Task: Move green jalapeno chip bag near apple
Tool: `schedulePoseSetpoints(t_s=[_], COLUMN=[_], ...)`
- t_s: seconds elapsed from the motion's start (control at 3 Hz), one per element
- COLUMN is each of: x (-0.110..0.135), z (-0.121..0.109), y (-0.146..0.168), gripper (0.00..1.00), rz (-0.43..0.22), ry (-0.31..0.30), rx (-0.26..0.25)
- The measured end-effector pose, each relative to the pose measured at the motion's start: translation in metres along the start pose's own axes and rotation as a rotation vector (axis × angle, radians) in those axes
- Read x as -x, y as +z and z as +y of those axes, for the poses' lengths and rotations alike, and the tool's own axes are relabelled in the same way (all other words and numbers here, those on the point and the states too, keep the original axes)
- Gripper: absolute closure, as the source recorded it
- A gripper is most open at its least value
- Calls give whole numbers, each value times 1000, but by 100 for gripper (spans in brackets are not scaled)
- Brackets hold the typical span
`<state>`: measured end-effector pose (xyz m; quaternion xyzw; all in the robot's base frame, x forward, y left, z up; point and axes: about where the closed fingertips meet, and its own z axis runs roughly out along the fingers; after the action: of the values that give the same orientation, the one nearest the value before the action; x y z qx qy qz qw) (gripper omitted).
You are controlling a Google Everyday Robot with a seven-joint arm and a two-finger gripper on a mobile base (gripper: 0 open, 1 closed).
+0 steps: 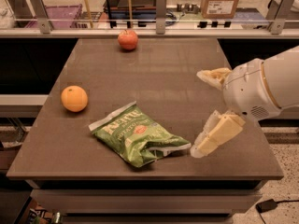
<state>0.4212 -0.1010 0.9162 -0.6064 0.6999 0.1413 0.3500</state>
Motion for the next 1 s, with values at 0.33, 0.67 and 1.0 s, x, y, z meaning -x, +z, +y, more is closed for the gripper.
schedulePoseSetpoints(t_s=[0.33,0.67,1.0], x=[7,12,13], z=[10,19,22], y=[27,47,65], gripper=[0,0,0], rz=[-18,-4,27], ry=[-11,-21,-26], rx=[46,74,90])
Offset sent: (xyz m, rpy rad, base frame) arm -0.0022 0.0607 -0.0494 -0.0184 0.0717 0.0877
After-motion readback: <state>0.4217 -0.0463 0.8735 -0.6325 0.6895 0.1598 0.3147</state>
